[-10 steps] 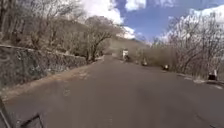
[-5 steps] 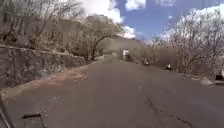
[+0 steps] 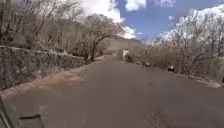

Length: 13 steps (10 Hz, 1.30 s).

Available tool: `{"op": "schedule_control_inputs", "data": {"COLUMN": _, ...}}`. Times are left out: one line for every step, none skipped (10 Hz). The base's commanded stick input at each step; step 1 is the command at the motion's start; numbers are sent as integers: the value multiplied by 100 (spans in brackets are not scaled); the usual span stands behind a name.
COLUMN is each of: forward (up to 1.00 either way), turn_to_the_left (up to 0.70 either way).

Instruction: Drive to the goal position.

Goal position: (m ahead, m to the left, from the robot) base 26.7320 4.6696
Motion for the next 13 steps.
{"op": "schedule_control_inputs", "data": {"forward": 70, "turn_to_the_left": 5}}
{"op": "schedule_control_inputs", "data": {"forward": 70, "turn_to_the_left": 9}}
{"op": "schedule_control_inputs", "data": {"forward": 70, "turn_to_the_left": 8}}
{"op": "schedule_control_inputs", "data": {"forward": 70, "turn_to_the_left": 4}}
{"op": "schedule_control_inputs", "data": {"forward": 70, "turn_to_the_left": 0}}
{"op": "schedule_control_inputs", "data": {"forward": 70, "turn_to_the_left": 0}}
{"op": "schedule_control_inputs", "data": {"forward": 70, "turn_to_the_left": 0}}
{"op": "schedule_control_inputs", "data": {"forward": 70, "turn_to_the_left": 0}}
{"op": "schedule_control_inputs", "data": {"forward": 70, "turn_to_the_left": 0}}
{"op": "schedule_control_inputs", "data": {"forward": 70, "turn_to_the_left": 0}}
{"op": "schedule_control_inputs", "data": {"forward": 70, "turn_to_the_left": 0}}
{"op": "schedule_control_inputs", "data": {"forward": 70, "turn_to_the_left": 0}}
{"op": "schedule_control_inputs", "data": {"forward": 70, "turn_to_the_left": 0}}
